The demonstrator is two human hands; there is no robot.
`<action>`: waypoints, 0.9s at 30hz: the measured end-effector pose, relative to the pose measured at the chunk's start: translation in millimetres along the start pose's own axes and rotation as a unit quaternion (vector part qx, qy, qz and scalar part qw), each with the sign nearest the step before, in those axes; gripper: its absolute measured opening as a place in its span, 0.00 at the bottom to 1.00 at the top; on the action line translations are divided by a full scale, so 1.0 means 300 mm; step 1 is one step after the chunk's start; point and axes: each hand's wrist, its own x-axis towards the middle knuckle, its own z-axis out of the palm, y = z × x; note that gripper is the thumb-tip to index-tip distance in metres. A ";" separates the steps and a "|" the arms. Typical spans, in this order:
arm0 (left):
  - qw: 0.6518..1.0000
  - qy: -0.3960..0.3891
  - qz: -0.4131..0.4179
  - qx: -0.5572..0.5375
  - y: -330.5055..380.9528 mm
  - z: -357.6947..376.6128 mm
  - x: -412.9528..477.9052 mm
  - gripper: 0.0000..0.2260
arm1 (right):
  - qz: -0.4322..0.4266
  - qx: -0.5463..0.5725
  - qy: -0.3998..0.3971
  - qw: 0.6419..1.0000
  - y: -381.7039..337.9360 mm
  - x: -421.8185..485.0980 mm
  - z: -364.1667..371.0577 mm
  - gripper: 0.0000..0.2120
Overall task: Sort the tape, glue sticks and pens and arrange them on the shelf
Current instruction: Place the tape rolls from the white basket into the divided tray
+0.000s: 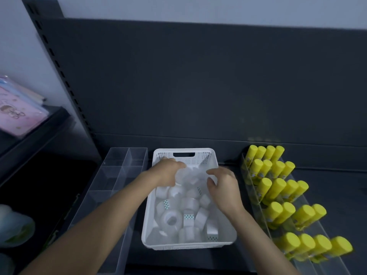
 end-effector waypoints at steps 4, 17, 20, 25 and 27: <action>0.999 -0.037 0.014 -0.036 -0.019 -0.020 0.029 0.32 | 0.012 -0.007 -0.005 1.000 0.011 -0.003 0.013 0.15; 0.993 -0.037 0.112 -0.012 -0.060 -0.021 0.069 0.20 | -0.021 -0.057 0.037 0.997 -0.035 -0.016 -0.001 0.14; 0.993 -0.018 0.115 -0.033 -0.062 -0.032 0.064 0.16 | -0.048 -0.052 0.064 0.995 -0.057 -0.025 -0.002 0.13; 0.989 0.052 0.117 -0.076 -0.085 -0.082 0.012 0.16 | -0.065 -0.037 -0.020 0.997 -0.114 0.004 0.022 0.14; 0.980 0.094 0.108 -0.135 -0.105 -0.101 -0.026 0.19 | -0.075 -0.050 -0.099 0.991 -0.143 0.023 0.047 0.15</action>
